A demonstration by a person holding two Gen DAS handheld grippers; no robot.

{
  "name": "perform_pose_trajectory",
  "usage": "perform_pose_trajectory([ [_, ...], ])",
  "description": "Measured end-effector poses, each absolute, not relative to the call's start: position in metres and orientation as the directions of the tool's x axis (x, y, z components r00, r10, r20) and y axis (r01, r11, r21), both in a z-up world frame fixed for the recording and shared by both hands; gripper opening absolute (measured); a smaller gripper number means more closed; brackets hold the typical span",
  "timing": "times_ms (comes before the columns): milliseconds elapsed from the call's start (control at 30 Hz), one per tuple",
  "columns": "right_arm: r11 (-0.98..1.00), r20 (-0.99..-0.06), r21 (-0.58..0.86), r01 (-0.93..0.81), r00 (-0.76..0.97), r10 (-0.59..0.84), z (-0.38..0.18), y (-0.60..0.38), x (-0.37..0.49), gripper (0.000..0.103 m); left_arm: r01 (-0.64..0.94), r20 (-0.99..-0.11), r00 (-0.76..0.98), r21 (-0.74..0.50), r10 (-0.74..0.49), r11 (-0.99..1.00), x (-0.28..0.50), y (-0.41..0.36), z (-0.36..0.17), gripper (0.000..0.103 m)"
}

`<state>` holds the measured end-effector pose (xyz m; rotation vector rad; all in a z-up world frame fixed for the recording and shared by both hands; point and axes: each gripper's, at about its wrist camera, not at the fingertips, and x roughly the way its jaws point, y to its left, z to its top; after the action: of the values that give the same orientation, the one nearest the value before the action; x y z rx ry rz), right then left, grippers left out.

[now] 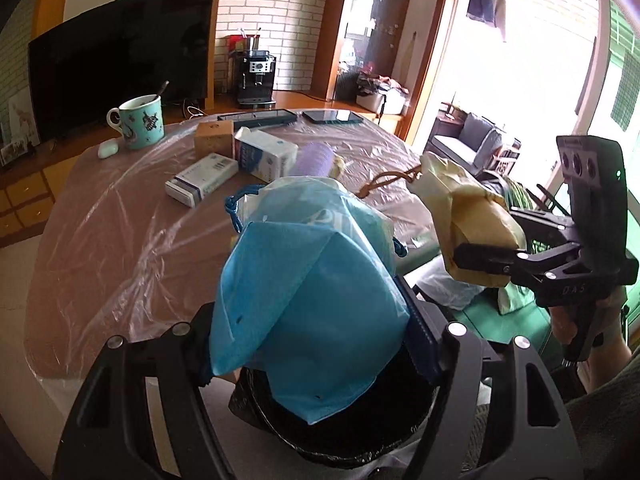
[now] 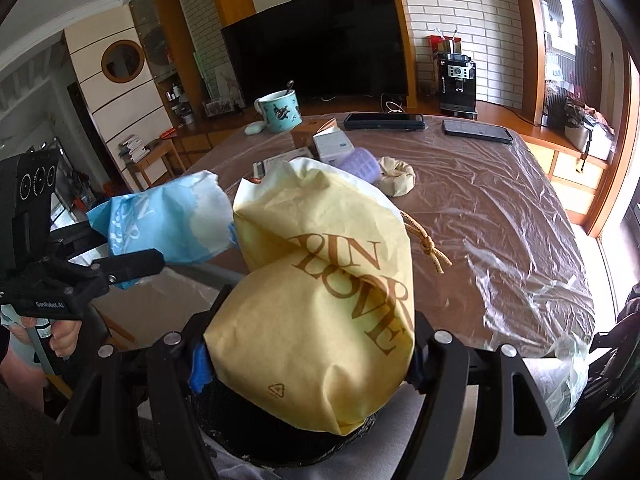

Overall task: Collect trash
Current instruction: 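Carry both held bags off the table to above the black trash bin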

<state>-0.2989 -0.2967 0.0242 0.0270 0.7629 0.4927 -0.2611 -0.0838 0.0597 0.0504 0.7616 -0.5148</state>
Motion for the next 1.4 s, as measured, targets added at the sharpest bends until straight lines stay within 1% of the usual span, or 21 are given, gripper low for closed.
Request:
perform_pose_trajectory([
  [500,0.881,-0.731,0.162,-0.445,0.545,0.410,-0.006,-0.291,-0.339,0.070,0.527,-0.738,0.488,-0.177,-0.466,0.832,-0.292,-0.101,0.025,0.073],
  [700,0.876,-0.759,0.182,-0.446,0.503,0.414,-0.023,-0.287,-0.344,0.070,0.533,-0.758,0.452,-0.194,-0.471,0.824,-0.297,-0.104,0.012,0.073],
  [1400,0.880,-0.819,0.225,-0.419,0.408,0.404,-0.074,-0.270,-0.318,0.070,0.457,-0.812,0.390,-0.238,-0.434,0.857,-0.270,-0.101,-0.045,0.073],
])
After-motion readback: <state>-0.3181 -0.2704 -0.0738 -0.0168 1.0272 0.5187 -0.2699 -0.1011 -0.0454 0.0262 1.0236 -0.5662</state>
